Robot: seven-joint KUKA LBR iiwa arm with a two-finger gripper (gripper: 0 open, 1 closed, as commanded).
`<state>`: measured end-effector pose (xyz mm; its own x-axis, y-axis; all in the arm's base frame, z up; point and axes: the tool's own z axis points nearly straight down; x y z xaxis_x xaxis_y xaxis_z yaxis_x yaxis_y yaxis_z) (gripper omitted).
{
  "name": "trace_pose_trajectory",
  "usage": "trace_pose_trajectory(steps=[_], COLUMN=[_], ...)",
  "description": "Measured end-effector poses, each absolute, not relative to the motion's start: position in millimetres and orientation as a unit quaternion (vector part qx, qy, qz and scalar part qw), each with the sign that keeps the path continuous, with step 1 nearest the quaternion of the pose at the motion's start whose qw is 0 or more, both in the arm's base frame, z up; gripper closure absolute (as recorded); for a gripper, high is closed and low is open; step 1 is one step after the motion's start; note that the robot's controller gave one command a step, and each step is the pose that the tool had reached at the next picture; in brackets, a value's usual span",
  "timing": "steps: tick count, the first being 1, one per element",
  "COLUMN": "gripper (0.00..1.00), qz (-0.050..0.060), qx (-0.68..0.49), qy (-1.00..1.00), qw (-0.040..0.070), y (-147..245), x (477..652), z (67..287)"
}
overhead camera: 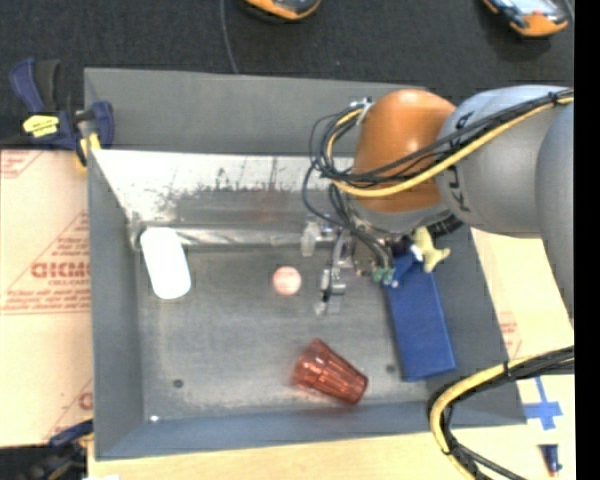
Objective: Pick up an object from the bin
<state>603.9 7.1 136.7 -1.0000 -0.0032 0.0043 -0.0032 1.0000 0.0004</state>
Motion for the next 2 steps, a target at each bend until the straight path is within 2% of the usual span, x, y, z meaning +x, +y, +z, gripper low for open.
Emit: trace_pose_trajectory(steps=[1, 2], gripper=[0.0, 0.0], qz=[0.0, 0.001], qx=[0.002, 0.116], qy=[-1.0, -0.993], qw=[-0.002, -0.007], y=[7.2, 19.4], x=[605.5, 641.6], z=[141.8, 88.8])
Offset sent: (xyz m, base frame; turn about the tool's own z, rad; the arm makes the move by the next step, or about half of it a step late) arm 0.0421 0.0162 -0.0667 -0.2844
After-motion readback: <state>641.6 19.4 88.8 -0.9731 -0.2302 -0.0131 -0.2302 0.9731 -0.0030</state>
